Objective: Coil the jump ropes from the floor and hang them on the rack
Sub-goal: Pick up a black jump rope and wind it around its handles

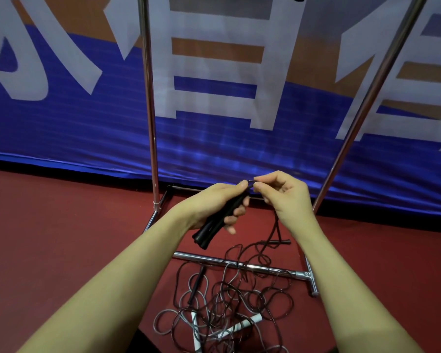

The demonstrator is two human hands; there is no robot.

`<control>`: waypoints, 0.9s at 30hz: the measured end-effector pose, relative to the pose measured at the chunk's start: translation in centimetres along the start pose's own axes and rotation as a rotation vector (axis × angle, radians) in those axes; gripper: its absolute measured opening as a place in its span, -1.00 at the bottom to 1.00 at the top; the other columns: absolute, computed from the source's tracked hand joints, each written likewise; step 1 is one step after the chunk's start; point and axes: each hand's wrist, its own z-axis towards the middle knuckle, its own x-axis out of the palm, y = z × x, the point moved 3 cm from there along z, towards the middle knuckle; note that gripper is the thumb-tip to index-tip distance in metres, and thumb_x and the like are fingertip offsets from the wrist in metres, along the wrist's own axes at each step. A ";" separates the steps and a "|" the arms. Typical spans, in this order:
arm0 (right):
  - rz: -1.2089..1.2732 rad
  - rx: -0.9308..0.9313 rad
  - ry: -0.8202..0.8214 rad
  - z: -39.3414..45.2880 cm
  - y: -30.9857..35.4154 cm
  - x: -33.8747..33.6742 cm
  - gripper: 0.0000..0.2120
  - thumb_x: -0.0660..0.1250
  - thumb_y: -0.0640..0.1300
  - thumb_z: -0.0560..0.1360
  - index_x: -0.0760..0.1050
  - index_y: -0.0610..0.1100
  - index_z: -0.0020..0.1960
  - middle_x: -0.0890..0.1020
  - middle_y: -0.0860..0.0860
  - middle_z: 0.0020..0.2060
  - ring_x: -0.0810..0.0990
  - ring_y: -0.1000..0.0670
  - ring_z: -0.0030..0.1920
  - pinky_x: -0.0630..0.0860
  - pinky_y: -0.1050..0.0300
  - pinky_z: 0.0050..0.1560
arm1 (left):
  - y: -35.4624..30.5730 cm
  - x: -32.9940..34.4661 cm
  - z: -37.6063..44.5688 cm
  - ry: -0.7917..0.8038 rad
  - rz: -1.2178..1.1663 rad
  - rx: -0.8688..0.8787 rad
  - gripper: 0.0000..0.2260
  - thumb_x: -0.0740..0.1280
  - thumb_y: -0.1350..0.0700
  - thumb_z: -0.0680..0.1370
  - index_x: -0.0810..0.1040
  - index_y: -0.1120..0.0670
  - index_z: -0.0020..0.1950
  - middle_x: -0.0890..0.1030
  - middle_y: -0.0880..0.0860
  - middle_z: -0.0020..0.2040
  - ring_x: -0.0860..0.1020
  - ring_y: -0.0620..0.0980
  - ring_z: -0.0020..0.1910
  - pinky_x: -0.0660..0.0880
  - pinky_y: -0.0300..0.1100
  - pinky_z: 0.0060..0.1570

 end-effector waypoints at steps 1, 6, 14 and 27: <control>0.001 -0.008 0.001 0.0 0.1 0.0 -0.83 0.38 -0.36 0.45 0.58 -0.12 -0.20 0.57 0.14 -0.48 0.42 0.20 -0.44 0.37 0.36 -0.33 | 0.0 0.1 0.0 0.007 -0.021 -0.039 -0.53 0.04 -0.25 0.59 0.42 0.10 -0.22 0.34 0.01 -0.44 0.27 -0.11 -0.58 0.48 -0.21 -0.47; 0.000 -0.028 0.008 0.0 0.1 0.1 -0.83 0.37 -0.37 0.45 0.60 -0.12 -0.20 0.57 0.13 -0.47 0.40 0.19 -0.44 0.36 0.36 -0.34 | 0.2 0.3 0.5 -0.009 -0.010 -0.138 -0.51 -0.02 -0.25 0.58 0.33 0.08 -0.33 0.28 -0.02 -0.50 0.20 -0.10 -0.63 0.30 -0.30 -0.58; -0.005 -0.032 0.026 0.4 0.0 -0.3 -0.82 0.38 -0.34 0.46 0.62 -0.07 -0.16 0.50 -0.13 -0.45 0.36 0.08 -0.50 0.33 0.29 -0.38 | -0.1 0.8 1.2 -0.237 0.015 -0.024 -0.60 -0.03 -0.12 0.61 0.27 0.07 -0.34 0.19 -0.03 -0.51 0.10 -0.09 -0.61 0.05 -0.31 -0.58; 0.393 0.163 0.206 -0.2 0.6 2.0 -0.87 0.21 -0.38 0.51 0.52 -0.26 -0.06 0.57 -0.03 -0.43 0.36 0.06 -0.54 0.33 0.25 -0.45 | -2.0 -0.6 0.8 -0.652 -0.241 0.291 -0.50 0.43 -0.17 0.42 0.16 0.00 -0.41 0.14 -0.04 -0.51 0.09 -0.09 -0.58 0.07 -0.27 -0.56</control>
